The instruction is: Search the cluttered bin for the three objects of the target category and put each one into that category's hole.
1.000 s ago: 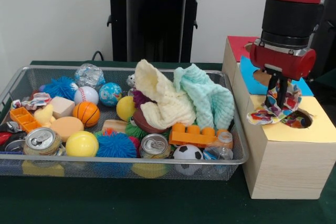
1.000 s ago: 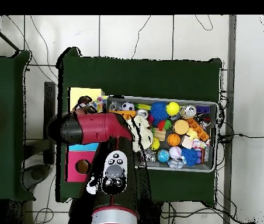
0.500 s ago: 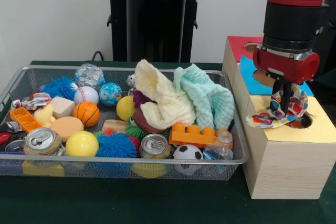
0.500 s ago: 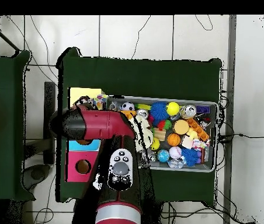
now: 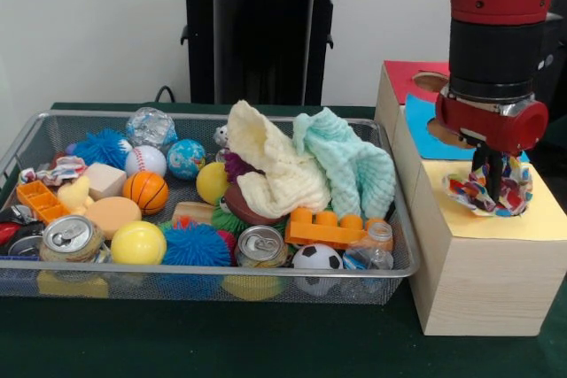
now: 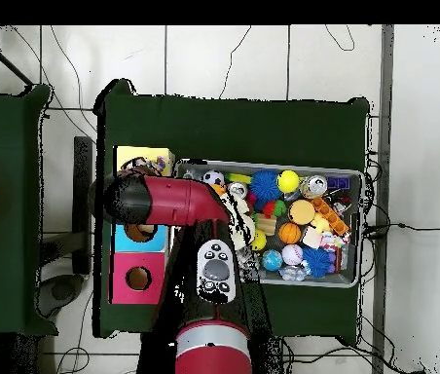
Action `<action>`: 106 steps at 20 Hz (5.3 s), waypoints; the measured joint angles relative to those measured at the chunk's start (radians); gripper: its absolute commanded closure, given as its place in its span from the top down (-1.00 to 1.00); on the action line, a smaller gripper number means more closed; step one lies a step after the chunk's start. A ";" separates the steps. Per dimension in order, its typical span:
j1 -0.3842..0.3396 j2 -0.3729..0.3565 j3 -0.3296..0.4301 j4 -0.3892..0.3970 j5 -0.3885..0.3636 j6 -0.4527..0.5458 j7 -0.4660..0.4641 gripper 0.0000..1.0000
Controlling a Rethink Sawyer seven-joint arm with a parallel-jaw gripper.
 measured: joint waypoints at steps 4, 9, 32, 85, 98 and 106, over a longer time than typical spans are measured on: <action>-0.009 0.037 0.037 0.002 0.005 -0.027 0.000 -1.00; -0.010 0.058 0.062 0.004 0.006 -0.063 0.000 -1.00; 0.161 0.143 -0.146 -0.112 0.004 -0.118 0.000 1.00; 0.154 0.167 -0.199 -0.136 0.036 -0.101 0.000 -1.00; 0.185 0.165 -0.201 -0.136 0.045 -0.059 0.000 -1.00; 0.194 0.166 -0.201 -0.138 0.072 -0.031 0.000 -1.00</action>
